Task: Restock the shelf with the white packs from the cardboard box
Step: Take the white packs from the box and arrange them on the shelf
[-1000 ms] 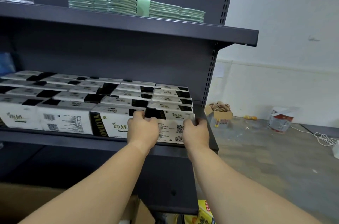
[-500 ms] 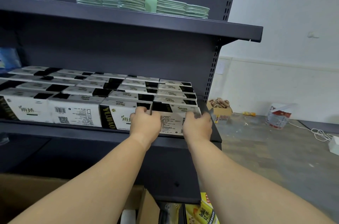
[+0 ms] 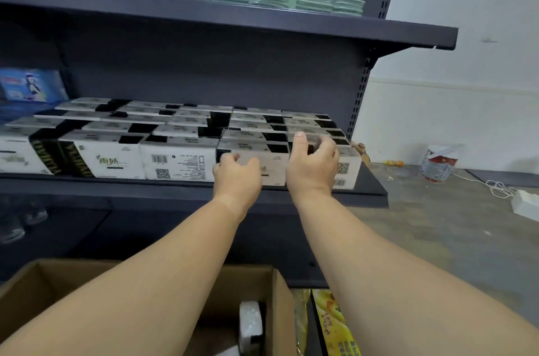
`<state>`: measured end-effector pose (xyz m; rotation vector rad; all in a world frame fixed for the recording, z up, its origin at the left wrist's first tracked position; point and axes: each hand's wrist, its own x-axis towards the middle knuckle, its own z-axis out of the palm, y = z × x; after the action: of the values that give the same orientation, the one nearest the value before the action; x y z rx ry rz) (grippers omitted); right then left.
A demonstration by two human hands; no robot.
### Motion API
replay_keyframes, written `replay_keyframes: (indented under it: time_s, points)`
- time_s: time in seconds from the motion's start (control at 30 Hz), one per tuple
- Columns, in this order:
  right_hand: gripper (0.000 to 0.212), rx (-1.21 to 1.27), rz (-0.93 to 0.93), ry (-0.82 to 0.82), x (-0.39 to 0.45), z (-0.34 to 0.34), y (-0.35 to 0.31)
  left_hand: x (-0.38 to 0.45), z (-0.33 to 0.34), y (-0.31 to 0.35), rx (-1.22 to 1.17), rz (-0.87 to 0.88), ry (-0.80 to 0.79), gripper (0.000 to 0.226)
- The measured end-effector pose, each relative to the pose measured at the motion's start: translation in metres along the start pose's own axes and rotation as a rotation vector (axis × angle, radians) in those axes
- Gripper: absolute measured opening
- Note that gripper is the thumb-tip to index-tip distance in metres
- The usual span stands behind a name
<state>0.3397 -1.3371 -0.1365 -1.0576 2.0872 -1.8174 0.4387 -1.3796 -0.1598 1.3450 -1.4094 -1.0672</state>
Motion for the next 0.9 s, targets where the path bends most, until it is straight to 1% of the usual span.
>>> replay_keyframes:
  time_s: [0.07, 0.13, 0.17, 0.23, 0.4, 0.53, 0.67, 0.9]
  points:
    - [0.044, 0.092, 0.057, -0.051, -0.018, 0.013, -0.004, -0.001, -0.016, -0.008, -0.011, -0.007, 0.002, 0.043]
    - [0.035, 0.15, 0.101, -0.095, -0.033, 0.024, -0.004, -0.001, -0.029, -0.018, -0.011, -0.035, -0.015, 0.048]
    - [0.034, 0.157, 0.113, -0.111, -0.04, 0.03, -0.004, -0.002, -0.034, -0.022, -0.018, -0.048, -0.029, 0.05]
    - [0.036, 0.148, 0.136, -0.141, -0.051, 0.041, -0.002, -0.003, -0.041, -0.028, -0.039, -0.06, -0.035, 0.048]
    - [0.034, 0.116, 0.204, -0.231, -0.064, 0.059, 0.011, -0.004, -0.047, -0.046, -0.056, -0.091, -0.069, 0.019]
    - [0.034, 0.087, 0.301, -0.341, -0.075, 0.075, 0.044, 0.002, -0.042, -0.076, -0.03, -0.145, -0.087, 0.014]
    - [0.033, 0.033, 0.38, -0.411, -0.082, 0.093, 0.085, 0.006, -0.037, -0.111, -0.003, -0.23, -0.104, 0.014]
    - [0.032, -0.037, 0.464, -0.525, -0.083, 0.124, 0.144, 0.018, -0.024, -0.164, 0.031, -0.361, -0.043, 0.013]
